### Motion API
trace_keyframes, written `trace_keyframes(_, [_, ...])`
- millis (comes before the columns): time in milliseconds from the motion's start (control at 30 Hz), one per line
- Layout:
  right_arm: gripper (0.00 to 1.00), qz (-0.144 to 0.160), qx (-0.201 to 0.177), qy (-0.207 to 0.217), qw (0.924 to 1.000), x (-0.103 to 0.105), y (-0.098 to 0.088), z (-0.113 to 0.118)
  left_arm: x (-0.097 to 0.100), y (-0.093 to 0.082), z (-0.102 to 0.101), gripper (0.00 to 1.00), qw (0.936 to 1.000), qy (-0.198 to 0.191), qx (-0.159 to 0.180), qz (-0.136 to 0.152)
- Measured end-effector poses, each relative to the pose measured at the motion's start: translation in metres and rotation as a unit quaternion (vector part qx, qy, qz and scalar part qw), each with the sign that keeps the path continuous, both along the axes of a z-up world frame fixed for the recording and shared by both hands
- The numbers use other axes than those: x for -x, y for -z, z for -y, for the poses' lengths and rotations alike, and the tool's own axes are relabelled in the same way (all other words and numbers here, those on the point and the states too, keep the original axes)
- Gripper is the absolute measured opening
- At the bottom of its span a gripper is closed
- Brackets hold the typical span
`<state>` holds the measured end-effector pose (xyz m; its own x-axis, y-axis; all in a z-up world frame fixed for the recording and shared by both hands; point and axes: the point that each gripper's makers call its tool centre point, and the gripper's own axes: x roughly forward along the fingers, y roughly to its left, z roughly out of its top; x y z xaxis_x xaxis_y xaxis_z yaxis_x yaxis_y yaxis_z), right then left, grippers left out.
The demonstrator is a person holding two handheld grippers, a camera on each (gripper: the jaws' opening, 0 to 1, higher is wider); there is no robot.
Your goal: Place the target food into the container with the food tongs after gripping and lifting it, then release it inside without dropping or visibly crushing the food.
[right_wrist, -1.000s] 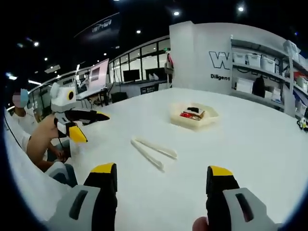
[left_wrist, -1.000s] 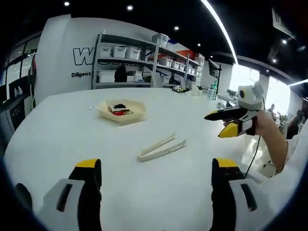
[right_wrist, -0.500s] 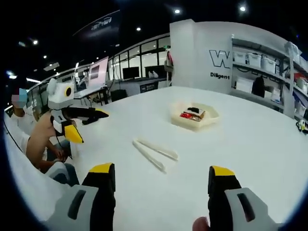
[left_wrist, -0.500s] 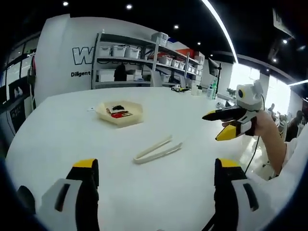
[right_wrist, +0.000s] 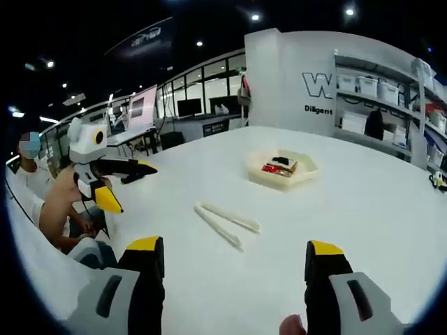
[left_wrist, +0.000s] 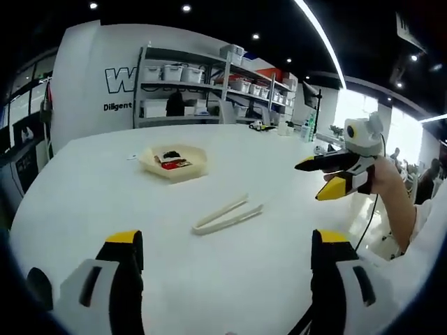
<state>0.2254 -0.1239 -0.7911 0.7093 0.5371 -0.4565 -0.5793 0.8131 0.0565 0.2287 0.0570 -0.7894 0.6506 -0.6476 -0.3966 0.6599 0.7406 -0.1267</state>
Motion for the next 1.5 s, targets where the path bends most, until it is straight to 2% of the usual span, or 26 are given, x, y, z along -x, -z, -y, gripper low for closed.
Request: trace_keyframes(1500, [0.89, 0.004, -0.017, -0.009, 0.9998, 0.0099, -0.003, -0.0017, 0.0077, 0.0058, 0.0049, 0.97, 1.0, 0.005, 0.001, -0.008])
